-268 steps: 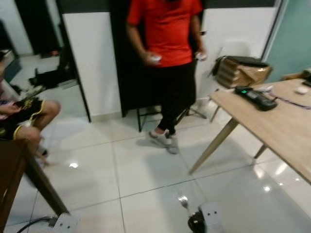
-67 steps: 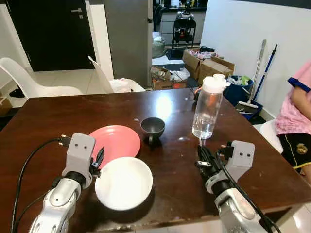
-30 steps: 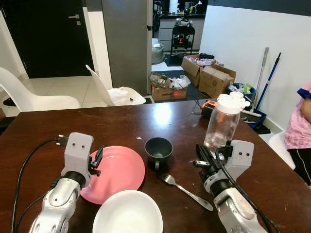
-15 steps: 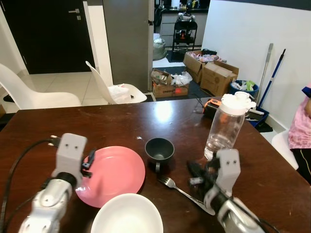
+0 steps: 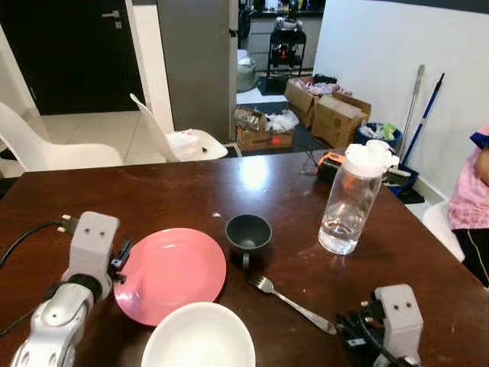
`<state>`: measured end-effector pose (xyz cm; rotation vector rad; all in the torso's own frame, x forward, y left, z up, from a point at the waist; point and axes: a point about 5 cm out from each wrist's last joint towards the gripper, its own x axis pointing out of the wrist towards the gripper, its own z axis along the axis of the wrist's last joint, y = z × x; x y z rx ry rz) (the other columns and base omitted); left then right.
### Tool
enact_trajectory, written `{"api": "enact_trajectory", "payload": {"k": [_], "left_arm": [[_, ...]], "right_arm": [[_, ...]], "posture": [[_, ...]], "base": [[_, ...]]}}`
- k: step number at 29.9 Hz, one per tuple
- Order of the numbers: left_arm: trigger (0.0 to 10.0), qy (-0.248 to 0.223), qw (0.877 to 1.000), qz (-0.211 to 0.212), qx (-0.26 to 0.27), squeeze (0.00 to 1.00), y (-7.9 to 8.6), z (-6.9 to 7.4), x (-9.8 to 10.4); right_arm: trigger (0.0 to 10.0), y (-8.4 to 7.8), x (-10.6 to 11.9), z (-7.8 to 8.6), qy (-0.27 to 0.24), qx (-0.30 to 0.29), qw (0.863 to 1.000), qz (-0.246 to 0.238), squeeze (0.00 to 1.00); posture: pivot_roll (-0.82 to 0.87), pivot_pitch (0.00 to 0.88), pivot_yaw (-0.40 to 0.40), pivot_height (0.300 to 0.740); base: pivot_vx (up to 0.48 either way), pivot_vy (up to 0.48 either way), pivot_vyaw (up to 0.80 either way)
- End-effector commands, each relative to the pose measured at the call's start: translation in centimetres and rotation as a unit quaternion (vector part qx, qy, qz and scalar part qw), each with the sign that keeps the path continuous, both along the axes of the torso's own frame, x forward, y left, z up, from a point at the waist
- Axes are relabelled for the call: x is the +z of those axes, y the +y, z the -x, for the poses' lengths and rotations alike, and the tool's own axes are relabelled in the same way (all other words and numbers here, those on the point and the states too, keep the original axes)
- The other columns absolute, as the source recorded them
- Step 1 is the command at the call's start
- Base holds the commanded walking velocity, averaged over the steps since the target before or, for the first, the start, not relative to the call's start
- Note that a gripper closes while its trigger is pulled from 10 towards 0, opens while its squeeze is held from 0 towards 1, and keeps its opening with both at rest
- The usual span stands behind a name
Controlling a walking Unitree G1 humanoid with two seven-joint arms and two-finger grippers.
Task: Setting the table
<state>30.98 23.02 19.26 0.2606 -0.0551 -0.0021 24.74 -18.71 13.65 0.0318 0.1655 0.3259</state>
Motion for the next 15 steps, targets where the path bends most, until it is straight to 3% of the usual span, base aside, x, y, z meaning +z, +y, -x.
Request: {"api": "enact_trajectory", "payload": {"k": [1,3,4,5,15], "left_arm": [[10.0,0.010,1.000,-0.008,0.003,0.00,0.3,0.0,-0.5],[10.0,0.009,1.000,-0.008,0.003,0.00,0.2,0.0,-0.5],[10.0,0.009,1.000,-0.008,0.003,0.00,0.2,0.1,-0.5],[10.0,0.010,1.000,-0.008,0.003,0.00,0.2,0.1,-0.6],[10.0,0.009,1.000,-0.006,-0.001,0.00,-0.2,0.1,-0.6]], "right_arm": [[10.0,0.3,-0.6,0.0,0.013,0.023,1.000,0.002,1.00],[10.0,0.4,-0.5,-0.1,0.012,0.033,0.999,0.009,1.00],[10.0,0.5,-0.4,-0.4,0.010,0.042,0.999,0.014,0.93],[10.0,0.7,-0.1,-0.7,0.006,0.071,0.997,0.020,0.00],[10.0,0.3,-0.7,-1.4,0.034,0.120,0.991,0.051,0.00]], "posture": [[0.00,0.129,0.104,0.740],[0.00,0.129,0.104,0.740],[0.00,0.129,0.104,0.740],[0.00,0.128,0.106,0.740],[0.02,0.124,0.106,0.740]], "base": [[0.000,0.000,0.00],[0.000,0.000,0.00],[0.000,0.000,0.00],[0.000,0.000,0.00],[0.000,0.000,0.00]]}}
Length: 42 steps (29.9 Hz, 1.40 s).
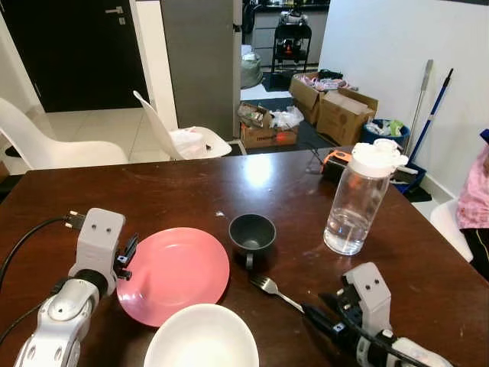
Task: Setting the table
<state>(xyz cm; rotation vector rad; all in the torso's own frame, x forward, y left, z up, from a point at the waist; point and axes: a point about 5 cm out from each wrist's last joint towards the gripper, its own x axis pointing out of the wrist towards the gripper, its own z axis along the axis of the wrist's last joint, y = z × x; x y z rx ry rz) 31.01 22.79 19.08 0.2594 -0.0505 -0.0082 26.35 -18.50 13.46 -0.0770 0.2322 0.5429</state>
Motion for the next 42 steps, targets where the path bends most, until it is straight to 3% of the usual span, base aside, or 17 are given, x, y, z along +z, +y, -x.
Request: {"api": "enact_trajectory", "payload": {"k": [1,7,13,14,15,16,17,18,21,22,23,25,32,36,40,41,42], "left_arm": [[10.0,0.006,1.000,-0.006,0.001,0.00,-0.1,0.1,-0.4],[10.0,0.005,1.000,-0.006,-0.003,0.00,-0.3,0.0,-0.2],[10.0,0.004,1.000,-0.007,-0.003,0.00,-0.3,0.1,-0.2],[10.0,0.004,1.000,-0.007,-0.003,0.00,-0.2,0.1,-0.2],[10.0,0.004,1.000,-0.007,-0.003,0.00,-0.2,0.1,-0.2],[10.0,0.004,1.000,-0.008,-0.003,0.00,-0.2,0.2,-0.1],[10.0,0.004,1.000,-0.008,-0.004,0.00,-0.2,0.2,-0.1],[10.0,0.007,1.000,-0.012,-0.011,0.00,-0.3,0.3,-0.1],[10.0,0.011,0.999,-0.020,-0.037,0.00,-0.4,0.5,0.0],[10.0,0.030,0.993,-0.023,-0.110,0.00,-0.7,1.0,0.2],[10.0,0.030,0.993,-0.023,-0.110,0.00,-0.7,1.0,0.2],[10.0,0.081,0.958,-0.071,-0.266,0.00,-0.7,3.2,0.5],[10.0,0.130,0.920,-0.126,-0.346,0.00,1.4,4.6,1.8],[10.0,0.158,0.892,-0.156,-0.394,0.00,2.4,5.3,3.7],[10.0,0.178,0.855,-0.160,-0.460,0.00,1.3,6.8,4.1],[10.0,0.179,0.850,-0.164,-0.467,0.00,1.0,7.0,4.1],[10.0,0.181,0.847,-0.165,-0.472,0.00,0.9,7.1,4.1]], "right_arm": [[10.0,-0.1,-0.8,-0.1,0.020,0.012,1.000,0.001,0.00],[10.0,-0.9,-1.5,-1.6,0.033,0.032,0.998,0.030,0.00],[10.0,-1.2,-1.9,-3.0,0.054,0.045,0.998,0.000,0.00],[8.2,-1.2,-2.0,-3.1,0.059,0.048,0.997,-0.002,0.00],[8.2,-1.0,-2.2,-3.1,0.068,0.057,0.996,-0.011,0.00],[3.7,-0.7,-2.6,-2.9,0.085,0.078,0.993,-0.016,0.00],[3.7,-0.6,-2.8,-2.9,0.090,0.086,0.992,-0.015,0.00],[0.0,-0.3,-3.2,-2.6,0.102,0.100,0.990,-0.014,0.00],[0.0,0.0,-3.7,-2.1,0.122,0.124,0.985,-0.016,0.00],[0.0,0.3,-4.1,-1.8,0.134,0.131,0.982,-0.025,0.00],[0.0,0.3,-4.1,-1.8,0.134,0.131,0.982,-0.025,0.00],[0.0,0.4,-4.2,-2.0,0.136,0.129,0.981,-0.047,0.00],[0.0,0.3,-3.4,-2.7,0.120,0.111,0.983,-0.083,0.00],[0.0,-0.5,-1.4,-3.9,0.078,0.049,0.978,-0.186,0.00],[0.0,-0.5,0.8,-4.3,0.031,0.006,0.949,-0.313,0.00],[3.7,-0.3,1.1,-4.2,0.027,0.002,0.942,-0.335,0.00],[3.7,-0.1,1.2,-4.1,0.025,0.000,0.937,-0.348,0.00]], "posture": [[0.02,0.122,0.110,0.740],[0.03,0.118,0.118,0.740],[0.05,0.118,0.117,0.740],[0.05,0.117,0.118,0.740],[0.05,0.117,0.118,0.740],[0.06,0.115,0.120,0.740],[0.06,0.115,0.120,0.740],[0.05,0.115,0.121,0.740],[0.06,0.116,0.120,0.740],[0.06,0.117,0.118,0.740],[0.06,0.117,0.118,0.740],[0.07,0.120,0.121,0.740],[0.07,0.121,0.125,0.740],[0.07,0.123,0.126,0.740],[0.07,0.127,0.126,0.740],[0.07,0.129,0.125,0.740],[0.07,0.130,0.124,0.740]], "base": [[0.000,0.000,0.00],[0.000,0.000,0.00],[0.000,0.000,0.00],[0.000,0.000,0.00],[0.000,0.000,0.00],[0.000,0.000,0.00],[0.000,0.000,0.00],[0.000,0.000,0.00],[0.000,0.000,0.00],[0.000,0.000,0.00],[0.000,0.000,0.00],[0.000,0.000,0.00],[0.000,0.000,0.00],[0.000,0.000,0.00],[0.000,0.000,0.00],[0.000,0.000,0.00],[0.000,0.000,0.00]]}}
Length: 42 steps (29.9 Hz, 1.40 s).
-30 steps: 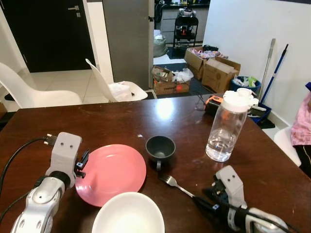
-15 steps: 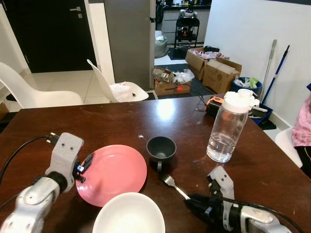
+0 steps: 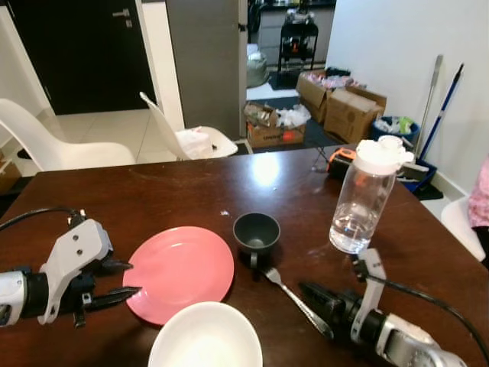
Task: Setting the table
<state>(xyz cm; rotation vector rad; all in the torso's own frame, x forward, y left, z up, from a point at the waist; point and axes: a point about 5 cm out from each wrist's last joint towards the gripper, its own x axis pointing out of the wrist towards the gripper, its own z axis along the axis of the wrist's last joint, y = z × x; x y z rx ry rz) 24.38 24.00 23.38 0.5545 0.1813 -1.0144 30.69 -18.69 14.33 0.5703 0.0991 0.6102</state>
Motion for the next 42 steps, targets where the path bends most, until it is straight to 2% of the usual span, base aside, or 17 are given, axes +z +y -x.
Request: {"api": "enact_trajectory", "payload": {"k": [1,5,10,13,14,15,16,17,18,20,21,22,23,24,28,35,42], "left_arm": [[10.0,0.015,1.000,-0.006,-0.025,0.00,-0.5,0.5,-0.1],[10.0,0.010,0.999,-0.002,-0.034,0.00,-0.9,0.4,0.3],[10.0,0.001,0.999,0.009,-0.047,0.00,-1.7,0.1,0.6],[10.0,-0.002,0.999,0.012,-0.048,0.00,-1.9,0.0,0.6],[10.0,-0.012,0.999,0.022,-0.040,0.00,-2.2,-0.3,0.8],[10.0,-0.016,0.999,0.027,-0.036,0.00,-2.3,-0.5,0.8],[10.0,-0.016,0.999,0.027,-0.036,0.00,-2.3,-0.5,0.8],[10.0,-0.026,0.999,0.039,-0.025,0.00,-2.6,-1.0,1.0],[10.0,-0.026,0.999,0.039,-0.025,0.00,-2.6,-1.0,1.0],[10.0,-0.037,0.998,0.048,-0.018,0.00,-2.9,-1.5,1.1],[10.0,-0.042,0.998,0.052,-0.017,0.00,-3.2,-1.7,1.1],[10.0,-0.044,0.997,0.055,-0.016,0.00,-3.3,-1.8,1.1],[10.0,-0.045,0.997,0.057,-0.016,0.00,-3.4,-1.8,1.2],[10.0,-0.046,0.997,0.057,-0.016,0.00,-3.4,-1.9,1.2],[10.0,-0.048,0.997,0.057,-0.014,0.00,-3.4,-2.0,1.2],[10.0,-0.052,0.997,0.059,-0.009,0.00,-3.5,-2.2,1.3],[10.0,-0.055,0.997,0.061,-0.008,0.00,-3.7,-2.4,1.3]], "right_arm": [[10.0,0.6,0.8,0.5,-0.005,0.001,0.998,-0.056,0.00],[10.0,1.8,1.5,1.0,-0.012,0.017,0.995,-0.101,0.00],[10.0,5.5,1.7,2.5,0.012,0.070,0.985,-0.155,0.00],[10.0,6.6,1.3,3.0,0.030,0.081,0.986,-0.145,0.00],[10.0,6.9,0.5,2.9,0.037,0.060,0.995,-0.065,0.00],[10.0,7.0,0.2,2.7,0.035,0.047,0.998,-0.025,0.00],[10.0,7.0,0.2,2.7,0.035,0.047,0.998,-0.025,0.00],[10.0,6.5,-0.3,1.9,0.030,0.005,0.996,0.085,0.00],[10.0,6.5,-0.3,1.9,0.030,0.005,0.996,0.085,0.00],[10.0,5.4,-0.5,0.6,0.002,-0.052,0.973,0.226,0.00],[10.0,4.8,-0.2,0.0,-0.016,-0.071,0.959,0.275,0.00],[10.0,4.5,0.1,-0.3,-0.027,-0.079,0.950,0.299,0.00],[10.0,4.3,0.4,-0.5,-0.027,-0.084,0.947,0.309,0.22],[10.0,4.2,0.6,-0.6,-0.028,-0.084,0.944,0.319,1.00],[10.0,4.2,0.6,-0.5,-0.013,-0.071,0.944,0.323,1.00],[10.0,5.0,-1.2,-0.3,0.016,-0.026,0.949,0.314,1.00],[10.0,5.5,-2.2,-1.2,0.025,-0.009,0.939,0.343,1.00]], "posture": [[0.07,0.131,0.124,0.740],[0.06,0.131,0.123,0.740],[0.06,0.134,0.120,0.740],[0.06,0.136,0.119,0.740],[0.06,0.137,0.119,0.740],[0.06,0.137,0.119,0.740],[0.06,0.137,0.119,0.740],[0.06,0.138,0.119,0.740],[0.06,0.138,0.119,0.740],[0.06,0.137,0.120,0.740],[0.06,0.137,0.120,0.740],[0.06,0.137,0.120,0.740],[0.06,0.137,0.120,0.740],[0.06,0.137,0.120,0.740],[0.06,0.140,0.118,0.740],[0.06,0.142,0.120,0.740],[0.07,0.140,0.118,0.740]], "base": [[0.000,0.000,0.00],[0.000,0.000,0.00],[0.000,0.000,0.00],[0.000,0.000,0.00],[0.000,0.000,0.00],[0.000,0.000,0.00],[0.000,0.000,0.00],[0.000,0.000,0.00],[0.000,0.000,0.00],[0.000,0.000,0.00],[0.000,0.000,0.00],[0.000,0.000,0.00],[0.000,0.000,0.00],[0.000,0.000,0.00],[0.000,0.000,0.00],[0.000,0.000,0.00],[0.000,0.000,0.00]]}}
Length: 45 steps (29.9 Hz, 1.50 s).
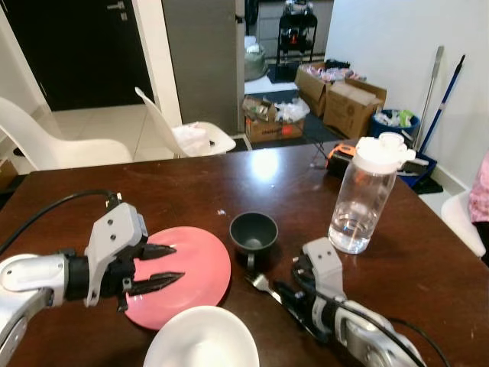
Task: Setting the table
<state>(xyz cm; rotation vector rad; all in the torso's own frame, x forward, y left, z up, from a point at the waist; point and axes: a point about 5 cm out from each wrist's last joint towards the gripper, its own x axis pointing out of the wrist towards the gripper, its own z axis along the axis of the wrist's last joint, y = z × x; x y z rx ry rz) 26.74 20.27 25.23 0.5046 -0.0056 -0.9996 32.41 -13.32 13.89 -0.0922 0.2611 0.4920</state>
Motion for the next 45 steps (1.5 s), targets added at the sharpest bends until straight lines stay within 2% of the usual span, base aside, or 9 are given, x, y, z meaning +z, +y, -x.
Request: {"api": "enact_trajectory", "payload": {"k": [1,7,10,16,23,29,33,36,45], "left_arm": [[10.0,0.010,1.000,-0.003,0.004,0.00,0.1,-0.1,-0.6],[10.0,0.010,1.000,0.001,0.006,0.00,-0.1,0.0,-0.7],[10.0,0.010,1.000,0.003,0.007,0.00,-0.1,0.0,-0.7],[10.0,0.024,1.000,0.000,-0.002,0.00,0.0,0.4,-1.1],[10.0,0.035,0.999,-0.009,-0.011,0.00,0.0,0.7,-1.8],[10.0,0.036,0.999,-0.008,-0.008,0.00,-0.1,0.6,-2.0],[10.0,0.044,0.999,-0.008,-0.003,0.00,0.1,0.6,-2.5],[10.0,0.049,0.999,-0.008,-0.007,0.00,0.0,0.9,-2.5],[10.0,0.050,0.999,-0.004,-0.008,0.00,0.0,1.1,-2.4]], "right_arm": [[10.0,0.0,-2.2,0.4,0.047,-0.001,0.999,0.020,0.00],[10.0,-0.3,-3.6,0.3,0.069,0.008,0.995,0.076,0.00],[10.0,-0.3,-2.9,0.1,0.049,0.010,0.996,0.068,0.00],[10.0,-0.2,1.4,-0.7,-0.075,0.003,0.994,0.076,0.00],[10.0,1.4,3.0,0.7,-0.111,0.045,0.991,0.054,0.00],[10.0,2.7,2.0,1.2,-0.082,0.078,0.993,0.037,0.00],[10.0,3.8,-0.9,1.7,-0.025,0.102,0.993,0.052,0.00],[10.0,3.2,-2.6,1.5,0.001,0.079,0.992,0.097,0.00],[10.0,2.0,-3.3,1.4,0.005,0.057,0.990,0.132,0.00]], "posture": [[0.07,0.140,0.116,0.740],[0.08,0.140,0.108,0.740],[0.08,0.140,0.105,0.740],[0.07,0.136,0.102,0.740],[0.06,0.132,0.103,0.740],[0.06,0.128,0.102,0.740],[0.07,0.128,0.099,0.740],[0.08,0.131,0.096,0.740],[0.08,0.135,0.098,0.740]], "base": [[0.000,0.000,0.00],[0.000,0.000,0.00],[0.000,0.000,0.00],[0.000,0.000,0.00],[0.000,0.000,0.00],[0.000,0.000,0.00],[0.000,0.000,0.00],[0.000,0.000,0.00],[0.000,0.000,0.00]]}}
